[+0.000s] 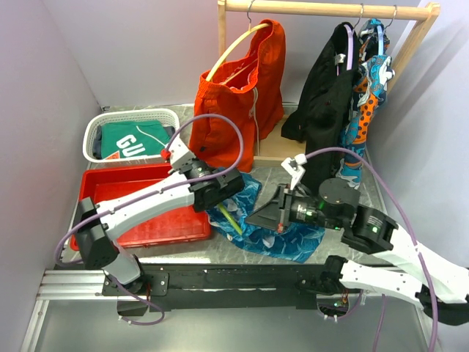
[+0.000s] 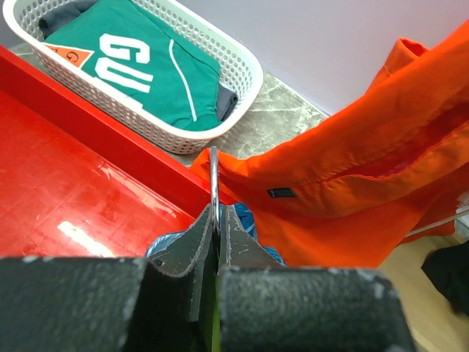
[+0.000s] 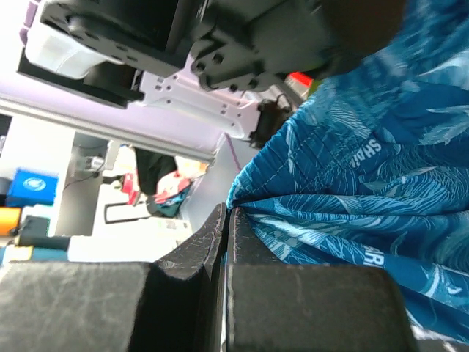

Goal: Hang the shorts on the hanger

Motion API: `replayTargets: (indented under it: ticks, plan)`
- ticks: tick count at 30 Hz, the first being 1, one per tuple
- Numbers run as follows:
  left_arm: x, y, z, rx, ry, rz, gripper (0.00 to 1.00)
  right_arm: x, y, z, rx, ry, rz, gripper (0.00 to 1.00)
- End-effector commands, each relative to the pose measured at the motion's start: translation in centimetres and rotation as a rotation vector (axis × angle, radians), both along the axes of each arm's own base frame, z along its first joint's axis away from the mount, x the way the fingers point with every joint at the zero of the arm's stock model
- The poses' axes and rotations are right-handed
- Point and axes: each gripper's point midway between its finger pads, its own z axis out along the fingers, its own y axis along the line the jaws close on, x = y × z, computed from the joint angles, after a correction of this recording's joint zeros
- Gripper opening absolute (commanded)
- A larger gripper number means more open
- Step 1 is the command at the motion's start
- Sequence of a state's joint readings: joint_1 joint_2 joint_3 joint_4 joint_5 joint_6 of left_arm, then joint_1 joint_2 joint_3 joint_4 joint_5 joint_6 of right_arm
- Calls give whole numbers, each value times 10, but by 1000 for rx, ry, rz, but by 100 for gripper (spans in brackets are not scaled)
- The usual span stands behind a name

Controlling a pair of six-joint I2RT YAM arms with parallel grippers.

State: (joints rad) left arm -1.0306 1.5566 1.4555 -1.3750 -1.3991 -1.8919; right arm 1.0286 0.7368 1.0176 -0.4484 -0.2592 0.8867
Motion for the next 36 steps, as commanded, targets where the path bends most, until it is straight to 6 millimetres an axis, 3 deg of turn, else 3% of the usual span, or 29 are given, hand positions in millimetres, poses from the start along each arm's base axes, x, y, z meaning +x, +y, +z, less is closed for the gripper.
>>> replayTargets:
  ticks: [1, 5, 10, 12, 17, 22, 27, 30, 36]
  plan:
    - [6, -9, 16, -26, -9, -3, 1, -14, 12, 51, 161, -38, 66, 0]
    - [8, -15, 21, 5, 24, -20, 1, 0, 23, 37, 94, -36, -22, 0]
    - [7, -15, 21, 16, 49, -28, 1, 24, 19, 16, -21, -48, -168, 0]
    - [7, -9, 19, 27, 56, -21, 1, 24, 16, 9, -20, -54, -172, 0]
    - [9, -8, 13, 25, 79, -13, 1, 27, 2, 15, -25, -45, -222, 0]
    - [16, -18, 5, 46, 115, -16, 1, 6, 24, 27, 56, 6, -106, 0]
    - [17, -21, 8, 51, 129, -25, 1, 6, 38, 14, 5, 16, -104, 0]
    - [16, -21, 13, 43, 136, -33, 1, 19, 39, -1, -53, 9, -172, 0]
    - [8, -25, 29, 41, 155, -81, 1, 52, 23, -24, -178, -33, -364, 0]
